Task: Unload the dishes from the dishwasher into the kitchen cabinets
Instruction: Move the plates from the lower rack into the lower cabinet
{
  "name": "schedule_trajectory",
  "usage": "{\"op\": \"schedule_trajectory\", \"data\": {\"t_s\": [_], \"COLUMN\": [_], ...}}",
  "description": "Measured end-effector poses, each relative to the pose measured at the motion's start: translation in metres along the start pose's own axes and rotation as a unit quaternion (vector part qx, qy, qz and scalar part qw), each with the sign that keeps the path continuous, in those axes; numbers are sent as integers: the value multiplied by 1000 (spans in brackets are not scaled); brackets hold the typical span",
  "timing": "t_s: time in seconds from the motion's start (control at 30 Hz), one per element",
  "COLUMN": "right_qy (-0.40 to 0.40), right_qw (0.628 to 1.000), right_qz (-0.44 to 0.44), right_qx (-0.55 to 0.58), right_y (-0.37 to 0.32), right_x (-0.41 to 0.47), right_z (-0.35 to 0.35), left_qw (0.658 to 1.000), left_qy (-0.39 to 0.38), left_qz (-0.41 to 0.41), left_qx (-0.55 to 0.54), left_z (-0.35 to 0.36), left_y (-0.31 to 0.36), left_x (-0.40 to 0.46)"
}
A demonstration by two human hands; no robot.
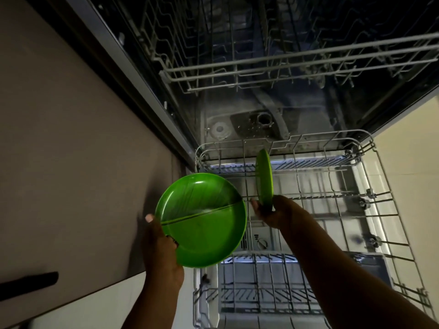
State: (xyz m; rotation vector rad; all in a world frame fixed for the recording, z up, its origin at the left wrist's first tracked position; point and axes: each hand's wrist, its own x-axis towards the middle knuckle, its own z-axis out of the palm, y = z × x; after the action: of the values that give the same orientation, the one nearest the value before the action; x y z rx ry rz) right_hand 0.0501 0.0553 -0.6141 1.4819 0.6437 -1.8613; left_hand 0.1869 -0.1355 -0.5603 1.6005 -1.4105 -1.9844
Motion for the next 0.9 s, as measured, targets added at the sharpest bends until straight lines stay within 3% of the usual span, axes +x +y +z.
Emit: {"op": "schedule_trajectory", "data": {"t_s": [0.13, 0.23, 0.3, 0.37, 0.43, 0.47, 0.67, 0.7, 0.77, 0.8, 0.9], "right_qy": [20, 24, 39, 24, -4, -6, 57, 58, 43, 39, 66], "right_qw": [999, 970, 900, 798, 691, 655, 556, 558, 642, 667, 661], "right_qz": [3, -111, -283, -442, -537, -562, -621, -622, -565, -550, -568], "right_qx": [-42, -215, -330, -408, -484, -505, -549, -547, -516, -501, -485], "right_y": [-4, 10, 21, 29, 37, 40, 50, 50, 52, 55, 64], "right_x": [-35, -76, -95, -112, -126, -131, -167, -177, -201, -215, -259], "right_z": [3, -15, -35, -50, -57, -58, -49, -46, -36, -33, -27], "left_qw": [1000, 1000, 999, 999, 995, 993, 990, 989, 990, 991, 987], "left_qy": [6, 12, 2, -27, -69, -82, -96, -105, -120, -125, -123], "left_qz": [10, 9, 5, -6, -30, -46, -61, -58, -36, -19, 74], "left_qx": [-1, -27, -37, -44, -61, -68, -88, -89, -67, -45, 66], "left_z": [0, 4, 10, 18, 27, 30, 38, 39, 39, 38, 30], "left_y": [0, 2, 6, 12, 22, 27, 58, 66, 84, 97, 135], "left_x": [-3, -11, -18, -29, -41, -46, -91, -101, -122, -135, -173]}}
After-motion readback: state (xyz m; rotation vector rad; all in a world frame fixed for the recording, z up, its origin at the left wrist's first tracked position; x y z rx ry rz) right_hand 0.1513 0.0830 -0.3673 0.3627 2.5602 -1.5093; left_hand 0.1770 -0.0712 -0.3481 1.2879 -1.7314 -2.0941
